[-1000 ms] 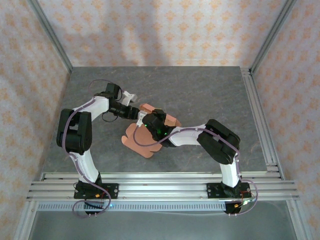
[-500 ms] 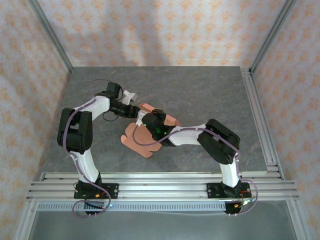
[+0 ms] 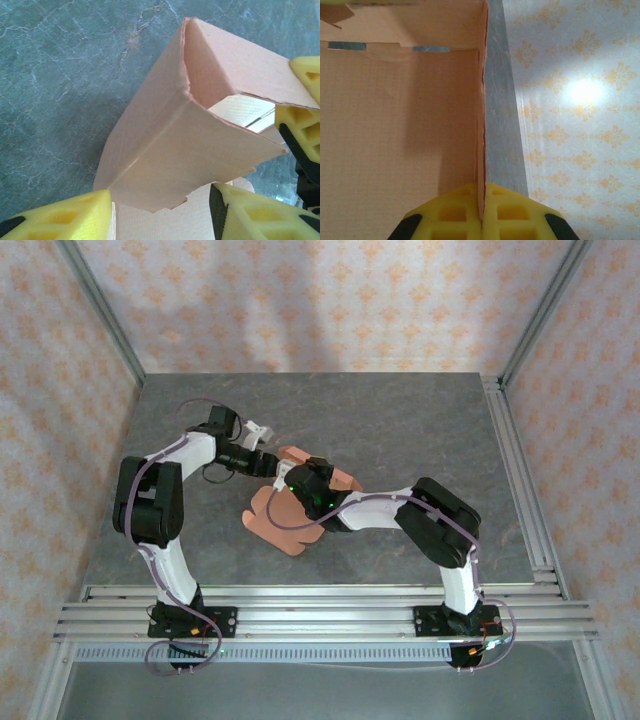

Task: Fold the paper box

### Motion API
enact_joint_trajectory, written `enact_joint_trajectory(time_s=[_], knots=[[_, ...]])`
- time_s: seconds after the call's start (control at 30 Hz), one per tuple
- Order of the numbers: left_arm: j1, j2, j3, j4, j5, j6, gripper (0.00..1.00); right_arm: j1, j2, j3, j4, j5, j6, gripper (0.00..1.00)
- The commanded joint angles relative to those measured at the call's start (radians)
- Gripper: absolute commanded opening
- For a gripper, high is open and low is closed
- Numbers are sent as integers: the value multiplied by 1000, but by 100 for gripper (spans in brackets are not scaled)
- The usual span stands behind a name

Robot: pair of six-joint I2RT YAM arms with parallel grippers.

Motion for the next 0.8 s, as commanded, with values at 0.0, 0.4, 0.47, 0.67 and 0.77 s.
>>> enact_joint_trajectory(time_s=[0.0,0.4,0.47,0.67,0.77], knots=[[6,1,64,-101,92,125,55,-3,-12,25,5,7,-10,0],[16,116,199,-314,103,323,56,-18,-33,36,-41,-59,44,0],[26,96,174,-273,99,297,56,-26,-45,32,-52,-79,65,0],[33,-5,89,-109,55,185,57,-48,-94,-37,-8,-164,26,0],[32,-58,37,-20,39,135,58,-56,-143,-89,30,-229,-14,0]])
